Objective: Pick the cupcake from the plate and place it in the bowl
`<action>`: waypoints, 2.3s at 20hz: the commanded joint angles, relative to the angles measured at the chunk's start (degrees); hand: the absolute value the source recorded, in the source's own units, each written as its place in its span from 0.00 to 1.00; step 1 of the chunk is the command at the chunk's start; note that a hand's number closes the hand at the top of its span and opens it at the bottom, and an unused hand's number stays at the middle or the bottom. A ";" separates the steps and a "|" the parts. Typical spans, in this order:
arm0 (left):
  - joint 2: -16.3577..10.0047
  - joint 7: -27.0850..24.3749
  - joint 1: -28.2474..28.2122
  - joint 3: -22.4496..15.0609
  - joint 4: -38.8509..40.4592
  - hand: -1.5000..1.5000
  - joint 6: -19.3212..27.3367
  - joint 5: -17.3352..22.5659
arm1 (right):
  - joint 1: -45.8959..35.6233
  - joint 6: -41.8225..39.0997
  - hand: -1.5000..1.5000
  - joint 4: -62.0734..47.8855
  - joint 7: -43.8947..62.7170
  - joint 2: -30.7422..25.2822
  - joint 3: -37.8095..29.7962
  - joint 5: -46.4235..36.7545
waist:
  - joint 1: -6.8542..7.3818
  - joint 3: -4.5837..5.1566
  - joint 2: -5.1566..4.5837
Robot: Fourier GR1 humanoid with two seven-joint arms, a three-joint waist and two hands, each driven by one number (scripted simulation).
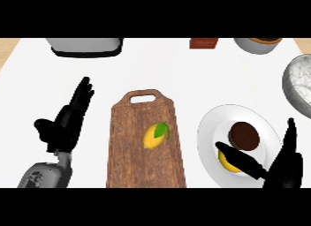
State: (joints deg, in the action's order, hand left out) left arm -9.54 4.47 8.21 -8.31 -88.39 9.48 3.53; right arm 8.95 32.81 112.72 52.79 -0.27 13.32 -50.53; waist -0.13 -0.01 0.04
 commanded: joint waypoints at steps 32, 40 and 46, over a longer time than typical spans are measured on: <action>4.42 0.30 -0.24 5.06 0.11 0.50 -5.05 -4.60 | -7.54 12.12 0.00 -29.79 -16.74 0.26 -5.57 17.15 | 0.13 0.00 -0.03; 4.10 1.27 1.07 5.95 0.37 0.50 -5.68 -3.56 | -10.27 4.29 1.00 -31.53 -13.98 -0.80 -0.03 8.18 | 0.13 0.02 -0.03; 4.98 0.49 0.04 4.53 0.33 0.50 -4.22 -5.99 | -8.39 -7.42 1.00 -27.06 -31.24 -7.76 3.76 22.98 | -0.25 -0.11 0.13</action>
State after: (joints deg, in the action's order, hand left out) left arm -4.42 5.60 7.79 -3.96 -89.26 4.88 -1.74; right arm -0.40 35.49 81.76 29.10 -4.27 12.19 -34.08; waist -0.27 0.47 0.37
